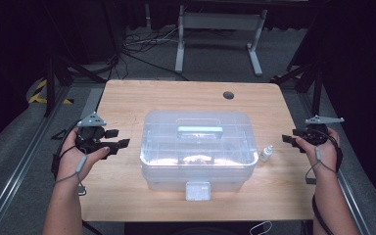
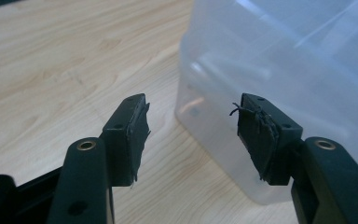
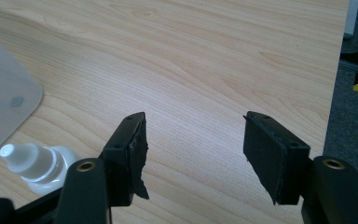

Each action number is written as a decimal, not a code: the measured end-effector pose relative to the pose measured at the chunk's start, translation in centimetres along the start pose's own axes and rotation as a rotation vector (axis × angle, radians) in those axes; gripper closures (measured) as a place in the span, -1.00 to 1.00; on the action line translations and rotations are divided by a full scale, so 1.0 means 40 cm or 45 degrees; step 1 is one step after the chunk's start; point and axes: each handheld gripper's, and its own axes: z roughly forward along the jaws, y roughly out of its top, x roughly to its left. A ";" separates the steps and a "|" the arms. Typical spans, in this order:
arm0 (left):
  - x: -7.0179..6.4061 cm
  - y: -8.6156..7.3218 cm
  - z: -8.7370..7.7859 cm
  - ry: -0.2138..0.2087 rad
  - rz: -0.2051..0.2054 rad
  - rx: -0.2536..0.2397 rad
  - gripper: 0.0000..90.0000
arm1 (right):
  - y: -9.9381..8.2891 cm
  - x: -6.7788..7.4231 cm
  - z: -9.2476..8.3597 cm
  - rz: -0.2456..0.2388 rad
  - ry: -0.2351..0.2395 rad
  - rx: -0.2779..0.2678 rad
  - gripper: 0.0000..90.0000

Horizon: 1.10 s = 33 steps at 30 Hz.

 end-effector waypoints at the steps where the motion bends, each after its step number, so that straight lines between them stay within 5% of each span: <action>1: 0.000 0.000 0.000 0.000 0.000 0.000 -0.04 | 0.000 0.000 0.000 0.000 0.000 0.000 -0.09; 11: -0.055 0.067 -0.022 -0.086 0.104 -0.090 -0.04 | 0.000 0.014 0.011 -0.024 0.004 0.024 -0.10; 17: -0.086 0.102 -0.021 -0.212 0.174 -0.164 -0.03 | -0.004 0.015 0.011 -0.029 0.001 0.026 -0.13; 33: -0.177 0.193 0.055 -0.348 0.317 -0.143 0.03 | -0.022 0.009 -0.014 -0.009 -0.021 0.015 -0.18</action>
